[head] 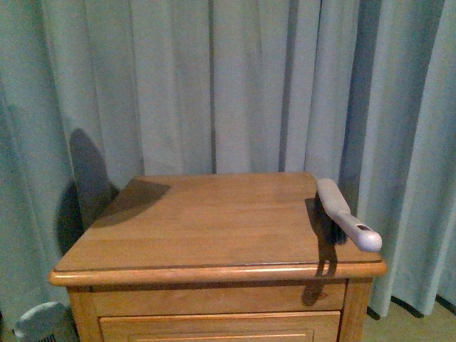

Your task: Clean up trash

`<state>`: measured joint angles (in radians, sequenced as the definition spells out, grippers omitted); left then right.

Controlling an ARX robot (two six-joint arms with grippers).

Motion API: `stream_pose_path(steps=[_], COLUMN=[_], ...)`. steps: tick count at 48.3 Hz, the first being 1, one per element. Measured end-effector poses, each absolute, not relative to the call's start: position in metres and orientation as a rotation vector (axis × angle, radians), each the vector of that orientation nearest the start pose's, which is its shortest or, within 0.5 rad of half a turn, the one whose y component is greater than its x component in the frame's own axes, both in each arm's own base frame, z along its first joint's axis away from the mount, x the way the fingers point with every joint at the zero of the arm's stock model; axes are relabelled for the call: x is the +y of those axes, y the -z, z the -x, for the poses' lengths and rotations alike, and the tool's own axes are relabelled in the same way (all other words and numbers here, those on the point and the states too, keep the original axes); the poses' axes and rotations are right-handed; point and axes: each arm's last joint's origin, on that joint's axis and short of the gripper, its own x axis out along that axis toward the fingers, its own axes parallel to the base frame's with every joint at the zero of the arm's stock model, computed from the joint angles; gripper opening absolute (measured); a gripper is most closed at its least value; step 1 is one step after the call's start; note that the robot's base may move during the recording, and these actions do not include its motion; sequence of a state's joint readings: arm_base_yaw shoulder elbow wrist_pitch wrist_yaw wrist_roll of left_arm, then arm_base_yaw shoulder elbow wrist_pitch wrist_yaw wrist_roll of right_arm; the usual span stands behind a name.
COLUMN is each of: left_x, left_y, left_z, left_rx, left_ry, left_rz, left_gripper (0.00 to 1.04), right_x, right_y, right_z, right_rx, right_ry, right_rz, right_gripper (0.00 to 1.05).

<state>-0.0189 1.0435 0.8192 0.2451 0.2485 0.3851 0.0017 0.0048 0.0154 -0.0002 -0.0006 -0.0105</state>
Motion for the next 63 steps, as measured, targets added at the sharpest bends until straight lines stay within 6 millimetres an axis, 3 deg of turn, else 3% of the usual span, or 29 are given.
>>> stream_pose_path(steps=[10,15,25,39,47,53,63], left_x=[0.003,0.007,0.011,0.008,0.008,0.008,0.008], left_y=[-0.336,-0.328,-0.314,-0.311,-0.311,-0.311,-0.311], left_z=[-0.166,-0.148,-0.148,-0.150,-0.150,-0.149,-0.149], left_rx=[-0.150,-0.150,-0.107,-0.090,-0.089,-0.089,-0.089], left_ry=[0.362,0.365,0.344,0.324,0.323,0.323,0.323], left_rz=[-0.412,-0.409,-0.375,-0.326,-0.315,-0.312,-0.311], left_gripper=[0.27,0.27,0.27,0.27,0.27,0.27,0.27], right_x=[0.000,0.000,0.000,0.000,0.002,0.004,0.019], right_y=[-0.168,-0.168,-0.168,-0.168,-0.162,-0.191,-0.259], right_z=[-0.097,-0.097,-0.097,-0.097,-0.102,-0.119,-0.181], right_rx=[-0.011,-0.011,-0.011,-0.011,0.124,0.159,0.251], right_ry=[-0.002,-0.002,-0.002,-0.002,0.489,0.474,0.282], right_rz=[0.010,0.010,0.010,0.010,0.021,-0.038,-0.103], right_gripper=[0.97,0.97,0.97,0.97,0.97,0.97,0.97])
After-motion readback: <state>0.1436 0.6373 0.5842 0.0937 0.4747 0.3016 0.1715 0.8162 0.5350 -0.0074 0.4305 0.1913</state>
